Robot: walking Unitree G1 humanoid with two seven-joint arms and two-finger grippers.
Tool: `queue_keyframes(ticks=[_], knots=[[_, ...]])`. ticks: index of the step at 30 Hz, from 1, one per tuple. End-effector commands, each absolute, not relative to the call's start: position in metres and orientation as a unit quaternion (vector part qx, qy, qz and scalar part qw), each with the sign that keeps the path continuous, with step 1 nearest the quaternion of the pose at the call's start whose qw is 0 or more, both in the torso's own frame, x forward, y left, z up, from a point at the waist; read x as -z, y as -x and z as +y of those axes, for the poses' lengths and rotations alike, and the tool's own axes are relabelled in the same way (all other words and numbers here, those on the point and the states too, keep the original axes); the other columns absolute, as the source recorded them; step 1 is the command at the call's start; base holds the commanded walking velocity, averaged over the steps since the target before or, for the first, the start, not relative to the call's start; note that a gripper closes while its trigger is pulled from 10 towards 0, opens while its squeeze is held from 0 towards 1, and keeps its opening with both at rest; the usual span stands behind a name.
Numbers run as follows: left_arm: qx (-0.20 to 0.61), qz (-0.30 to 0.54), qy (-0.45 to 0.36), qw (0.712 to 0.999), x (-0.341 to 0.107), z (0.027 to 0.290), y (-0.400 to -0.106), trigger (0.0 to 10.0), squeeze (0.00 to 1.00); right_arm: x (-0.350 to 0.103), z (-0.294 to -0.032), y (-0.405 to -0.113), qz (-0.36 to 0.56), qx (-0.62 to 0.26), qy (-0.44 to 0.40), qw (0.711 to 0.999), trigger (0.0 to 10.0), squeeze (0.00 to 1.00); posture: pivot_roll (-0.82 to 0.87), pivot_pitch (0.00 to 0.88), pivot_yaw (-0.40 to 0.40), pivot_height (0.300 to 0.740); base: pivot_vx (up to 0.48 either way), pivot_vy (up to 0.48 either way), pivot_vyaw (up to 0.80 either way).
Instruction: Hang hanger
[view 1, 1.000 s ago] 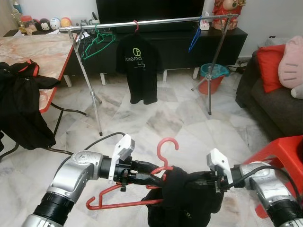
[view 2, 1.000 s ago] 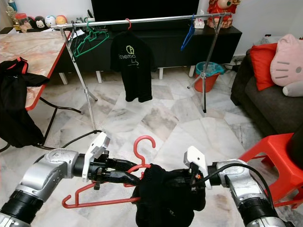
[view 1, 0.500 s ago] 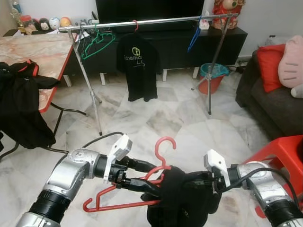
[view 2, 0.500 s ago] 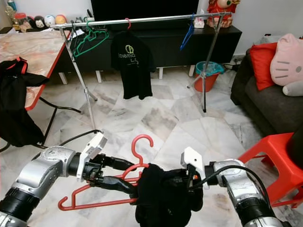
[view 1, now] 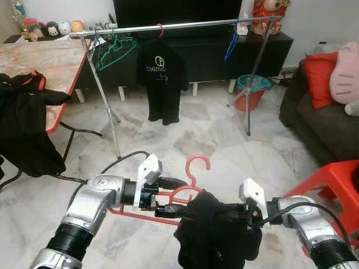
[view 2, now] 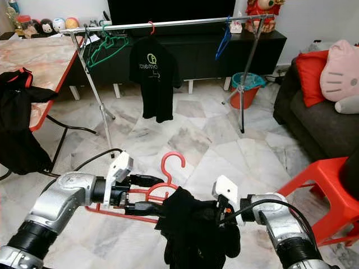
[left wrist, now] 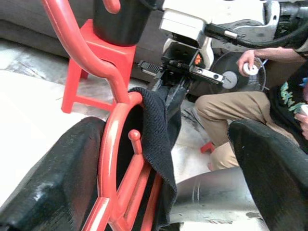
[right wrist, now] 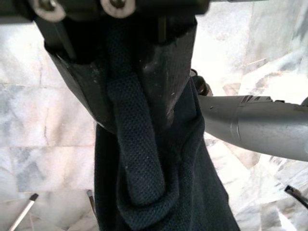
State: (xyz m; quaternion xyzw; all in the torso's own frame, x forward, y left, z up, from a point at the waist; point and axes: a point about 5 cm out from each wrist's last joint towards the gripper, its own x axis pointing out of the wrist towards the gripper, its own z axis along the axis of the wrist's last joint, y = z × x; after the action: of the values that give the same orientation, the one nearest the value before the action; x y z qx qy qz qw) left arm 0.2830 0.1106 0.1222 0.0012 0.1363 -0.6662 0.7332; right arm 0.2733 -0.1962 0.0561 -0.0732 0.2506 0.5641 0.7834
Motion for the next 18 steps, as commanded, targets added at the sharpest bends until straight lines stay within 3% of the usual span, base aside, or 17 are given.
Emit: queue_keyframes(ticks=[1,7,14,18], knots=[[0.664,0.138,-0.017,0.734,-0.123,0.111,-0.286,10.0,0.00,-0.059,-0.200,-0.277,0.237,-0.543,0.073,0.802,0.0,0.00,-0.08,0.000,0.012,0.732,0.000,0.000,0.00],[0.628,0.120,-0.034,0.768,-0.132,0.129,-0.300,10.0,0.00,-0.045,-0.211,-0.274,0.271,-0.500,0.107,0.815,0.0,0.00,-0.08,0.000,0.012,0.732,0.000,0.000,0.00],[0.576,0.092,-0.031,0.812,-0.139,0.134,-0.315,10.0,0.00,-0.039,-0.212,-0.267,0.282,-0.502,0.101,0.811,0.0,0.00,-0.08,0.000,0.009,0.732,0.000,0.000,0.00],[0.498,0.068,-0.044,0.863,-0.137,0.136,-0.329,10.0,0.00,-0.042,-0.218,-0.275,0.271,-0.467,0.110,0.834,0.0,0.00,-0.09,0.000,0.005,0.732,0.000,0.000,0.00]])
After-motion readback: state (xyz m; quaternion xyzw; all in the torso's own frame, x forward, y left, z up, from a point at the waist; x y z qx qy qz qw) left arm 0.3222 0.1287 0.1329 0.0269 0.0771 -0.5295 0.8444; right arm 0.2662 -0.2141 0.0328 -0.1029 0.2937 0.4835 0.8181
